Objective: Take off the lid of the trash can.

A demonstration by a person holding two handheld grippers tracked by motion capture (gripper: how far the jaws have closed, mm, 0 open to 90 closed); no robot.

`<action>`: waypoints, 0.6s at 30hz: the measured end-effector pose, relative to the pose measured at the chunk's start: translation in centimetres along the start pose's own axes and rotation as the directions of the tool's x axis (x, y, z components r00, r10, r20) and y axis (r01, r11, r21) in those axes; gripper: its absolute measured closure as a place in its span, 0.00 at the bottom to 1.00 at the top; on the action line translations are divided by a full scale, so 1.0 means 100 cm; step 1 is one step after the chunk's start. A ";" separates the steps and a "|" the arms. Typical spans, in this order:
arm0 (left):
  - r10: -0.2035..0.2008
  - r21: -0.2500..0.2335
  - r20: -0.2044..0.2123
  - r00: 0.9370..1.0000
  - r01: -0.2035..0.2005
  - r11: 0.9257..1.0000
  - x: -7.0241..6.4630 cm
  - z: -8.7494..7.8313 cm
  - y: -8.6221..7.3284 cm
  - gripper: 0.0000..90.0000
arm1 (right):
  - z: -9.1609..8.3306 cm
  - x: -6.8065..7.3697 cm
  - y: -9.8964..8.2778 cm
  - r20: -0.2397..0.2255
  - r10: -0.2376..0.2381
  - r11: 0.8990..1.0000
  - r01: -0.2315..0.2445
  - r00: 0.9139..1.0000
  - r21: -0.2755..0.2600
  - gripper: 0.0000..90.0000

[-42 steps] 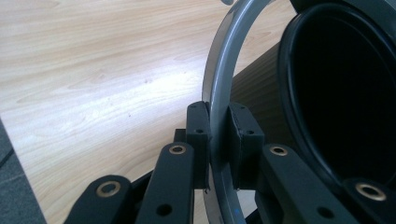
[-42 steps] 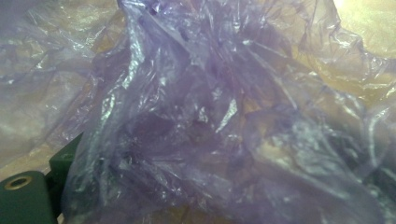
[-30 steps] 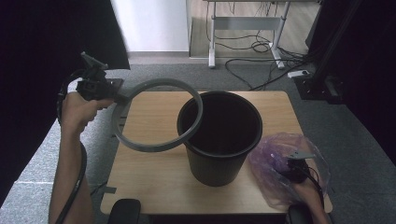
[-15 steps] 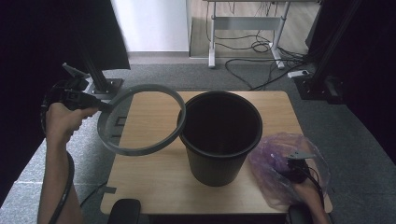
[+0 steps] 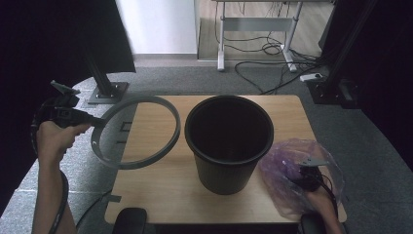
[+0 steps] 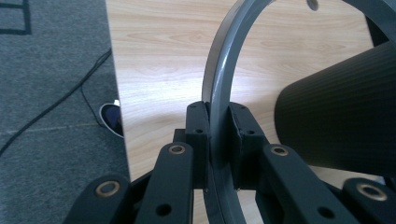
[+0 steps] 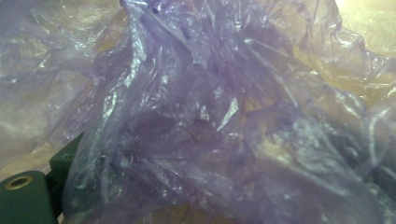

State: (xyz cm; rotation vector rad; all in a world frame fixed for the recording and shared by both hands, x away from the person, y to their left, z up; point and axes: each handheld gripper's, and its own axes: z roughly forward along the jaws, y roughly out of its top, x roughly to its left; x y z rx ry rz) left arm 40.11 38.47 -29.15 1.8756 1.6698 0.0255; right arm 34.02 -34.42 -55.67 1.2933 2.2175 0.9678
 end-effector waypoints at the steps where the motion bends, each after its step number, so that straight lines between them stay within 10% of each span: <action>1: -0.001 -0.001 0.001 1.000 0.001 1.000 0.002 0.002 -0.001 0.88 | 0.000 0.000 0.000 0.000 0.000 1.000 0.000 1.000 0.000 0.08; 18: -0.028 -0.008 -0.016 0.999 0.028 1.000 0.018 0.062 -0.024 0.88 | 0.000 0.000 0.000 -0.001 -0.002 1.000 0.002 1.000 0.001 0.08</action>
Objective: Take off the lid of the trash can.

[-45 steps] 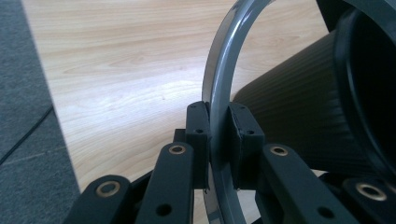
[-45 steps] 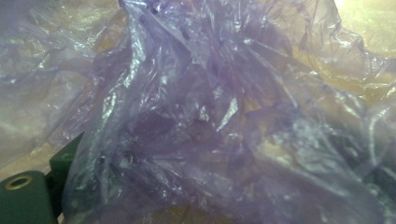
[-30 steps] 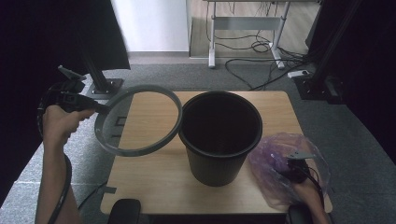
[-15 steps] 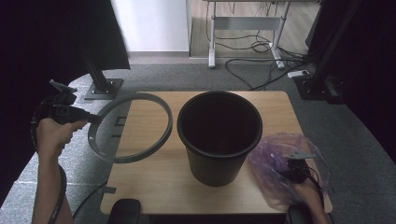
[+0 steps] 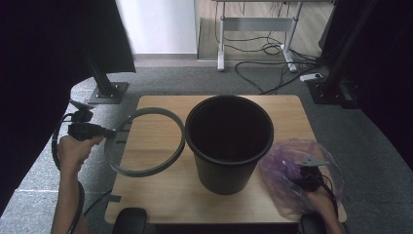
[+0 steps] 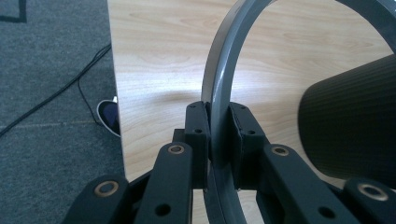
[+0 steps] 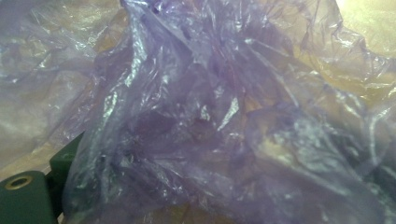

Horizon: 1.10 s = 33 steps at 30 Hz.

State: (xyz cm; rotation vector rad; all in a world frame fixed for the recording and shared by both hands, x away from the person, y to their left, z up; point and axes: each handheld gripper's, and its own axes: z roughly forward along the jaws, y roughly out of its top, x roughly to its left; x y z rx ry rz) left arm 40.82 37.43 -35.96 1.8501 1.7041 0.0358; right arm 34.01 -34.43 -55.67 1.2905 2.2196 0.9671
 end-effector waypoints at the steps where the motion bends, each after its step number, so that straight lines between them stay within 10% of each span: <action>1: -0.004 0.002 -0.003 1.000 0.004 1.000 0.001 0.004 -0.002 0.88 | 0.000 0.000 0.000 0.000 0.000 1.000 0.000 1.000 0.000 0.08; 33: -0.021 0.052 -0.153 0.988 0.029 0.998 0.034 0.116 -0.057 0.87 | 0.000 0.000 0.000 -0.004 0.000 1.000 0.000 1.000 0.000 0.08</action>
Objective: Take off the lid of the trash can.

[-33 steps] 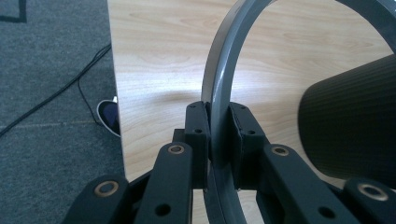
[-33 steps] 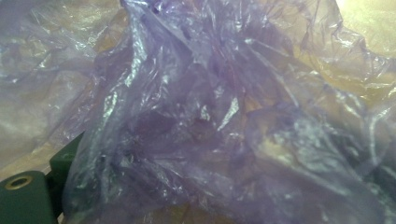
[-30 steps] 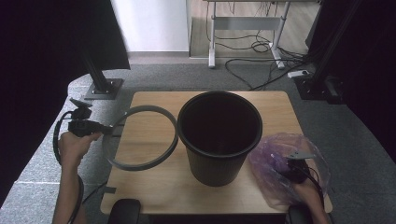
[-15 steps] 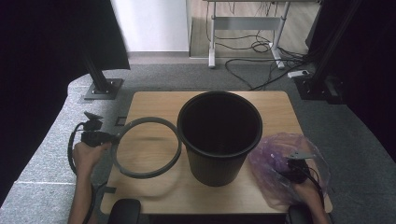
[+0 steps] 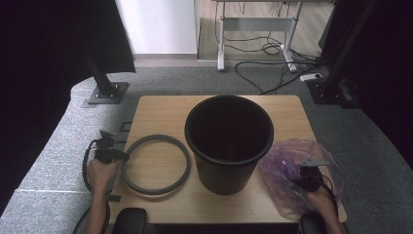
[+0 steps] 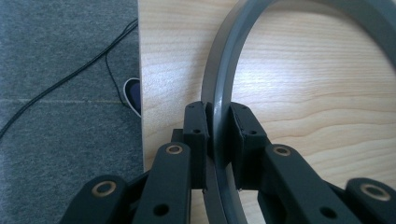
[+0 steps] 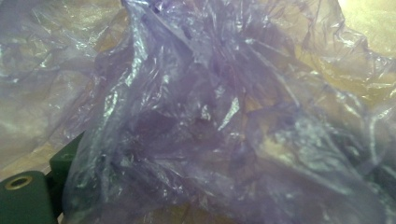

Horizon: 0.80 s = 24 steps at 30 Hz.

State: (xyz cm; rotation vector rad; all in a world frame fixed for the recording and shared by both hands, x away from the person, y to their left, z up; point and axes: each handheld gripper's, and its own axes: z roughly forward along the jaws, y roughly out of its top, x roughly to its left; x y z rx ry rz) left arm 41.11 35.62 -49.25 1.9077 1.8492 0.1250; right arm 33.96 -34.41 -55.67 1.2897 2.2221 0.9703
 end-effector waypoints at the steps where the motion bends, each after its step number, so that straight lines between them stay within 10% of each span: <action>1: 0.004 -0.001 -0.007 1.000 -0.004 1.000 0.000 0.002 -0.001 0.87 | 0.000 0.000 0.000 0.000 0.000 1.000 0.000 1.000 0.002 0.08; 14: 0.089 -0.070 -0.109 0.990 -0.097 0.993 -0.009 0.021 -0.015 0.81 | 0.000 0.000 0.000 -0.001 0.000 1.000 0.000 1.000 0.000 0.08; 24: 0.184 -0.211 -0.150 0.971 -0.214 0.954 -0.021 0.032 -0.034 0.46 | 0.000 0.000 0.000 -0.004 -0.002 1.000 0.002 1.000 0.001 0.08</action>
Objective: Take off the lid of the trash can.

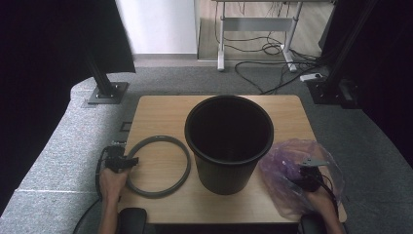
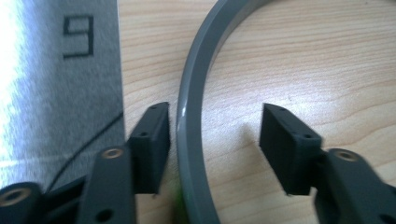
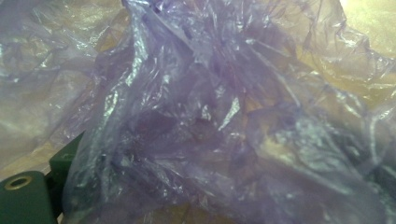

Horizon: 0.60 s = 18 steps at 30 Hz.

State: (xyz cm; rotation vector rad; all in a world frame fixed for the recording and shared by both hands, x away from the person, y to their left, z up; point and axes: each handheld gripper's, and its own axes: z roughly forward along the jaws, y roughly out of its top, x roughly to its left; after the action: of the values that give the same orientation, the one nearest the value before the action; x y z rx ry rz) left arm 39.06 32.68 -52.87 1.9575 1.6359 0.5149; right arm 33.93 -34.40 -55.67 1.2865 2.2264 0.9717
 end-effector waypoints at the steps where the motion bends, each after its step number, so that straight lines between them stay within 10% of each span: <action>1: 0.013 -0.020 -0.009 1.000 -0.013 1.000 -0.002 0.001 -0.003 0.43 | 0.000 0.000 0.000 -0.001 -0.001 1.000 0.001 1.000 0.000 0.08; 9: 0.059 -0.134 -0.025 0.998 -0.062 0.989 -0.012 0.009 -0.018 0.18 | 0.000 0.000 0.000 -0.002 -0.001 1.000 0.001 1.000 0.000 0.08; 18: 0.051 -0.133 -0.032 0.998 -0.054 0.990 -0.013 0.009 -0.018 0.16 | 0.001 -0.001 0.000 -0.018 0.000 1.000 0.000 1.000 0.015 0.00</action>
State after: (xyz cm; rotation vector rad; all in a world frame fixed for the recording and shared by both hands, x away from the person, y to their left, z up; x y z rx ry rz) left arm 37.92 31.52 -54.65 1.9065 1.5291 0.6588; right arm 34.06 -34.42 -55.72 1.2889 2.2519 0.9720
